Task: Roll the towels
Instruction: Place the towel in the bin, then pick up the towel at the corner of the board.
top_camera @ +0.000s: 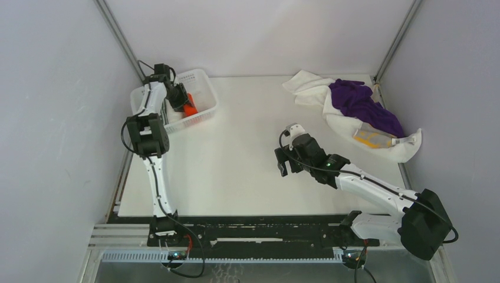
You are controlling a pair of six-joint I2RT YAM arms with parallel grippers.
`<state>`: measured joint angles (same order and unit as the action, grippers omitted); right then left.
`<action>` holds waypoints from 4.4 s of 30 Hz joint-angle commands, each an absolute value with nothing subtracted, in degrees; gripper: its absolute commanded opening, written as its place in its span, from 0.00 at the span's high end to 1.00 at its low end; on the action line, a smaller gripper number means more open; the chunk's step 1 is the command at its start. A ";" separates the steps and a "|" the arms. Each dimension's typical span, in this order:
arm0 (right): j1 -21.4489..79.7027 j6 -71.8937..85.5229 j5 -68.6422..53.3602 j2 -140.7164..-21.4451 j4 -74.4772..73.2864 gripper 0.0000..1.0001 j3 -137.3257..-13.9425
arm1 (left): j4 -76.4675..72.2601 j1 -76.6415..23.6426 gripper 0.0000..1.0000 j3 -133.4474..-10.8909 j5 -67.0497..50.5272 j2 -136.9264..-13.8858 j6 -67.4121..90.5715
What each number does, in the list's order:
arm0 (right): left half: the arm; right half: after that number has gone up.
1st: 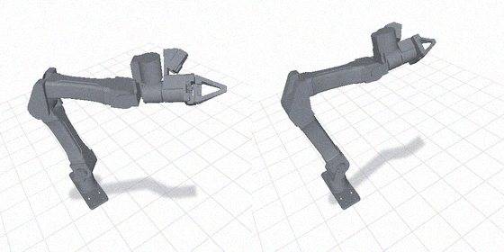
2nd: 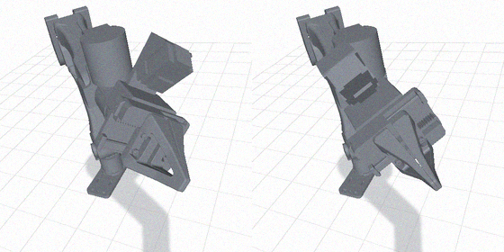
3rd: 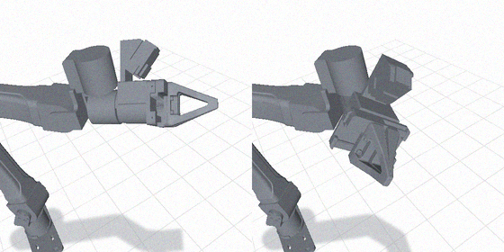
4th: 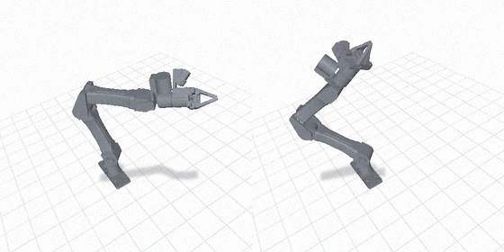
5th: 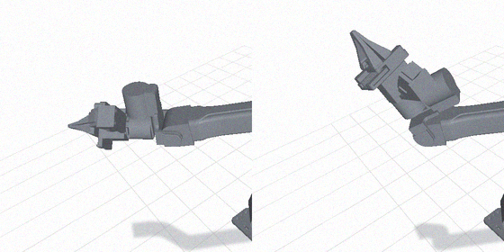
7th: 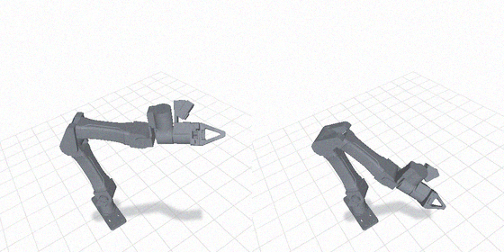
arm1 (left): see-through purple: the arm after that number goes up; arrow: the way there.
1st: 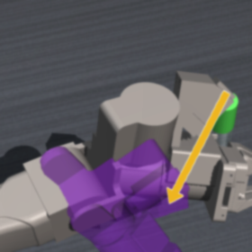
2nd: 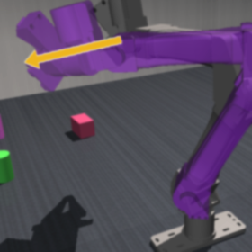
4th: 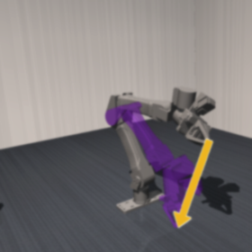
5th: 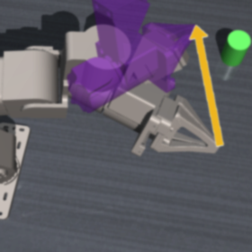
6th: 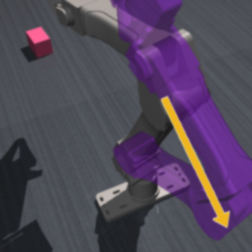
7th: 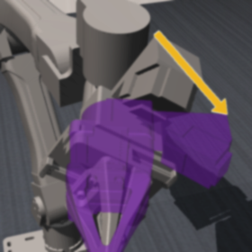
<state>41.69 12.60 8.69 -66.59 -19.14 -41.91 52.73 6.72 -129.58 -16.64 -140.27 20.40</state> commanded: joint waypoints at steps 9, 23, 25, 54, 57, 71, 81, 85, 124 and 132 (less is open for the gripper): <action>41.31 12.35 8.20 -67.47 -18.19 0.16 -41.97 | 61.25 6.95 0.55 -133.02 0.64 -139.63 14.14; 41.31 12.76 7.78 -68.35 -18.10 0.16 -41.97 | 60.48 5.58 0.34 -133.68 4.66 -140.61 16.04; 41.31 12.79 7.63 -68.14 -18.11 0.17 -41.97 | 60.47 5.58 0.33 -133.68 4.59 -139.49 16.50; 40.19 12.90 23.77 -56.89 -19.69 0.11 -47.01 | 63.68 -5.79 0.21 -114.20 9.56 -101.62 18.13; 39.87 12.10 30.46 -54.17 -18.40 0.00 -47.12 | 59.67 -8.41 0.20 -102.88 11.08 -89.56 18.18; 17.65 14.83 23.76 -57.28 -23.10 0.00 -53.92 | 43.74 -8.70 0.00 -62.99 12.56 -39.94 16.44; -7.64 29.16 9.69 -74.53 -21.89 0.00 -58.83 | 32.71 -12.57 0.00 -46.59 22.24 -25.94 17.86; -11.54 28.92 11.78 -82.84 -20.86 0.03 -61.91 | 31.38 -14.65 0.00 -48.76 25.41 -30.36 15.81; -21.86 34.48 5.65 -125.68 -34.28 1.00 -111.49 | 29.50 -14.06 0.00 -46.41 26.10 -37.13 15.22; -17.23 30.78 10.20 -107.45 -33.27 1.00 -112.83 | 29.36 -14.05 0.00 -45.93 26.05 -34.20 15.62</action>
<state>-20.40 33.39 7.57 -121.45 -36.38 -110.52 31.57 -14.33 -46.87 25.78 -36.03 15.88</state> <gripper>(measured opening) 0.019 0.998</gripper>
